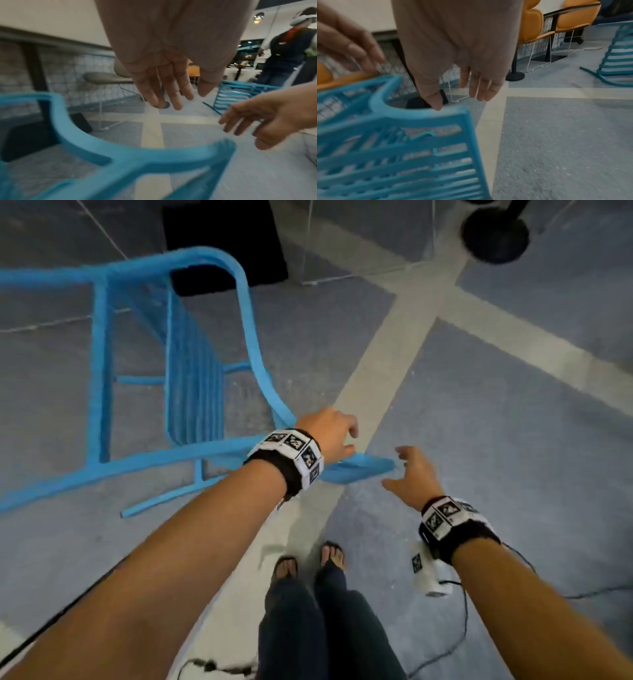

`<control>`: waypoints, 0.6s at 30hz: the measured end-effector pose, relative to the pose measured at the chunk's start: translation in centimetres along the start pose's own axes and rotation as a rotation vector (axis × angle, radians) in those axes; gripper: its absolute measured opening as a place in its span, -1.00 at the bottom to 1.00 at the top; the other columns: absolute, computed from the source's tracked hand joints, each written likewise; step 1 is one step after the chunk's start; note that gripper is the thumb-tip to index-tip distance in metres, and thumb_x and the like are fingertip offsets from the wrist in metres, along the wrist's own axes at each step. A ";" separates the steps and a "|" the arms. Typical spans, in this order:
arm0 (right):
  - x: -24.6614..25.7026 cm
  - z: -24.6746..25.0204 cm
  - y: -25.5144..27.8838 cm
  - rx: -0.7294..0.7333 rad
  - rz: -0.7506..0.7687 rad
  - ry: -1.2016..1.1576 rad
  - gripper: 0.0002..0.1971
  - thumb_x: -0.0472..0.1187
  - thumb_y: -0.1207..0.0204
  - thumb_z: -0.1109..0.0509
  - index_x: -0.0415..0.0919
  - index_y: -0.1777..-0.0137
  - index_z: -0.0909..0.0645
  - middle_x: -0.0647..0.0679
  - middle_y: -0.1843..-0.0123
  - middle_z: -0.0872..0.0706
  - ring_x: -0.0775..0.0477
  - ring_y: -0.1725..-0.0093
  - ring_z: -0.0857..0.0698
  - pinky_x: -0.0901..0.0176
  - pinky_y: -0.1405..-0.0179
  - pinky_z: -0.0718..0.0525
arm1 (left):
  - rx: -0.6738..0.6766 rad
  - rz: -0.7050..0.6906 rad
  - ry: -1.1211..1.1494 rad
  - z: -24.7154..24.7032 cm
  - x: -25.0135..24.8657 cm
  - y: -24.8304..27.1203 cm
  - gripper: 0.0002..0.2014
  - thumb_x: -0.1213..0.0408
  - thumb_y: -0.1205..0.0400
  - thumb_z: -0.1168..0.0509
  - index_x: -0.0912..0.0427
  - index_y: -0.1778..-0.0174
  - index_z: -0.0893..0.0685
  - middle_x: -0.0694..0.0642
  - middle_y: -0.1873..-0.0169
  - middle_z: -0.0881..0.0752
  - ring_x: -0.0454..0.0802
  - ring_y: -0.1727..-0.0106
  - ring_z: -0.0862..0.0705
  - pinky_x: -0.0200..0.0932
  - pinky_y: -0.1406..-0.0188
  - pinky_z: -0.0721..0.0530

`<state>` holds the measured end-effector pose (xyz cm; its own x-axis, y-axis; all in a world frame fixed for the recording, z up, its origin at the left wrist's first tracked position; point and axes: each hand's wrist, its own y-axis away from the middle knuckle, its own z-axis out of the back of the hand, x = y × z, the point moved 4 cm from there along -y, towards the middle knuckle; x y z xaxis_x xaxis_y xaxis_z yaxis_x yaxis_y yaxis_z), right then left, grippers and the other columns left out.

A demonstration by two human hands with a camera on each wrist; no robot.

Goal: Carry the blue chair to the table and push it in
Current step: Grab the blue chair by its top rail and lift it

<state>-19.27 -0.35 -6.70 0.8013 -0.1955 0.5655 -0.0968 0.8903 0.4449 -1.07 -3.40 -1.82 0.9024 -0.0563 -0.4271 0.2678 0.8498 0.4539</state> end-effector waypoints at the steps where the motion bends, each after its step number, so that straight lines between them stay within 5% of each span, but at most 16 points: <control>1: -1.2 -0.7 -1.1 0.012 -0.017 -0.016 -0.37 -0.42 -0.24 -0.55 -0.42 -0.31 -0.41 -0.41 -0.27 -0.58 -0.36 -0.23 -0.58 -0.04 -0.20 -0.49 | 0.041 -0.039 -0.018 -1.5 -0.4 -1.2 -0.68 0.07 -0.50 -0.34 0.03 -0.16 -0.61 0.13 -0.15 -0.70 0.16 -0.26 -0.58 0.04 -0.22 -0.57; 4: -4.1 -2.6 -3.1 0.037 -0.074 -0.045 -0.52 -0.43 -0.28 -0.52 -0.37 -0.22 -0.51 -0.35 -0.14 -0.70 -0.29 -0.12 -0.68 0.12 -0.01 -0.56 | 0.126 -0.089 -0.130 -5.9 -1.2 -4.2 -0.55 -0.11 -0.47 -0.34 0.06 -0.18 -0.58 0.14 -0.16 -0.69 0.17 -0.20 -0.62 0.01 -0.09 -0.57; 8: -6.3 -5.0 -4.4 0.036 -0.079 -0.102 -0.65 -0.39 -0.36 -0.49 -0.35 -0.14 -0.56 -0.31 -0.06 -0.75 -0.15 0.03 -0.70 0.40 0.22 -0.41 | 0.158 -0.067 -0.253 -9.3 -1.5 -6.7 -0.45 -0.36 -0.38 -0.25 0.09 0.08 -0.68 0.16 0.12 -0.75 0.20 0.15 -0.68 -0.07 0.24 -0.48; 10: -6.9 -5.7 -4.7 0.023 -0.089 -0.119 -0.68 -0.39 -0.38 -0.47 -0.34 -0.13 -0.56 -0.32 -0.05 -0.75 -0.11 0.06 -0.67 0.37 0.25 -0.39 | 0.157 -0.029 -0.259 -9.7 -1.9 -7.3 -0.42 -0.42 -0.34 -0.22 0.08 0.23 -0.68 0.15 0.27 -0.70 0.15 0.30 -0.57 -0.11 0.30 -0.44; 18: -5.3 -7.0 -4.2 0.145 -0.166 -0.166 -0.56 -0.29 -0.36 -0.51 -0.24 -0.22 -0.50 -0.25 -0.16 -0.69 -0.21 -0.16 -0.64 0.18 0.03 -0.47 | 0.076 0.098 -0.248 -3.2 -1.1 -2.3 -0.38 -0.49 -0.24 -0.18 0.07 0.38 -0.64 0.01 0.53 -0.53 0.10 0.34 -0.55 -0.12 0.34 -0.40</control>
<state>-19.02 -0.18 -16.44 0.7067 -0.4088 0.5774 -0.0658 0.7746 0.6290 -3.78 -3.65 -4.88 0.9779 -0.1100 -0.1780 0.1910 0.8166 0.5447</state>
